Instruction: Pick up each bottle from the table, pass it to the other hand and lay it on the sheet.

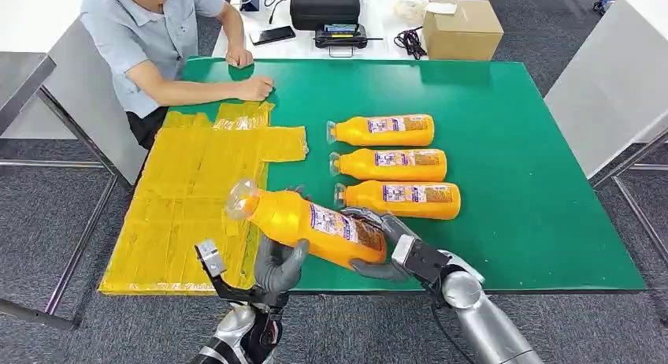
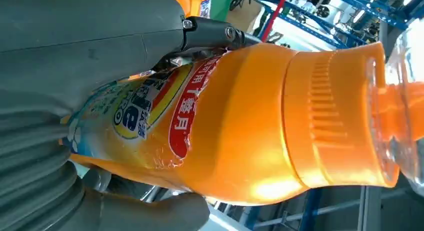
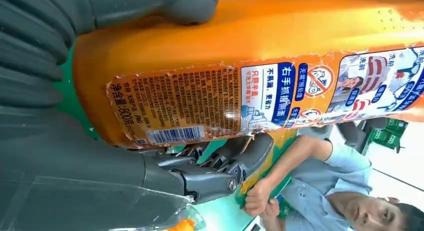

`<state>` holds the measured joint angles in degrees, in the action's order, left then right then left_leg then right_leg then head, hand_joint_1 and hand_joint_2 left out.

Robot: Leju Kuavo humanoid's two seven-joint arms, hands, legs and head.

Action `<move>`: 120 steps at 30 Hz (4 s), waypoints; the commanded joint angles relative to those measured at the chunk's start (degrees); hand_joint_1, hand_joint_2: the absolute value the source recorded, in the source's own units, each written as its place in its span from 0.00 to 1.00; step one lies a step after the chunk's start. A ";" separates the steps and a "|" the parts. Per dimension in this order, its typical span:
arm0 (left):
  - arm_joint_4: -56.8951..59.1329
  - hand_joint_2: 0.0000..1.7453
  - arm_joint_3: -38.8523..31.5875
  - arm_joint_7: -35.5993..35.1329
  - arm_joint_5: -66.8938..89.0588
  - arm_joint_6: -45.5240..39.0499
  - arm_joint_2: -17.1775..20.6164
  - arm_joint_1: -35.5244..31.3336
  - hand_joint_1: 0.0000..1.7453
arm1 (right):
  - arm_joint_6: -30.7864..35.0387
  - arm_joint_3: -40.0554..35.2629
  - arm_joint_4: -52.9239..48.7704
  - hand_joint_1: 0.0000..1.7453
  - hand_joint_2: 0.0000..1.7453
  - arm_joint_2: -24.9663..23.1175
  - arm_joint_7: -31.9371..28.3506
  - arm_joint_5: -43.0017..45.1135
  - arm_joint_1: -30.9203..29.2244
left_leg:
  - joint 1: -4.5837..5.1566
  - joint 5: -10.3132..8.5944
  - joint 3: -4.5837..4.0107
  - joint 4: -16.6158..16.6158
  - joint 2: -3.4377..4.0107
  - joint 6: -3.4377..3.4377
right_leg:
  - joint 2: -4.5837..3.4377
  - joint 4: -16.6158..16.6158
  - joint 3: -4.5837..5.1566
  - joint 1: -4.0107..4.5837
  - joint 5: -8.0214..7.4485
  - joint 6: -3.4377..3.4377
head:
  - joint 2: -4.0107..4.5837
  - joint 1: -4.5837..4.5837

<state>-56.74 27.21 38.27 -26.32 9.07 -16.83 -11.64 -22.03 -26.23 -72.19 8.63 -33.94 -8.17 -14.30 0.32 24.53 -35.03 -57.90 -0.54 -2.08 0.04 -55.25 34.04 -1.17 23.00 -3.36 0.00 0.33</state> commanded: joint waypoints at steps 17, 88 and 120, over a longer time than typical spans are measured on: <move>-0.67 1.00 2.78 -0.24 2.34 1.32 1.32 -1.12 1.00 | -7.00 2.35 2.39 0.00 1.00 1.03 1.89 7.47 -0.53 | -0.06 0.09 0.23 0.00 0.05 0.11 | -0.01 0.02 -0.23 0.07 0.07 0.15 | 0.00 0.00; 36.26 1.00 -4.50 -55.36 113.32 -26.93 9.69 -28.08 0.98 | 19.86 3.92 10.08 0.00 1.00 -7.02 0.07 -21.11 -3.66 | -0.06 -0.04 0.28 0.04 0.25 0.11 | -0.22 -0.08 -0.21 0.06 -0.04 0.12 | 0.00 0.00; 30.68 1.00 -8.07 -45.20 105.29 -32.68 6.45 -24.15 0.00 | 26.70 4.84 6.50 0.00 1.00 -5.94 -0.26 -27.17 -0.68 | -0.06 -0.01 0.47 0.04 0.10 0.13 | -0.06 -0.07 -0.43 0.05 0.04 0.15 | 0.00 0.02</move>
<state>-25.64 18.75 -7.56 79.03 -16.30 -9.59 -38.52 -2.05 -21.90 -65.92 2.30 -34.27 -29.57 -15.14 0.31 24.41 -34.81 -57.90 -0.56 -2.07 0.06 -55.37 33.85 -1.18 22.97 -3.36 0.00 0.35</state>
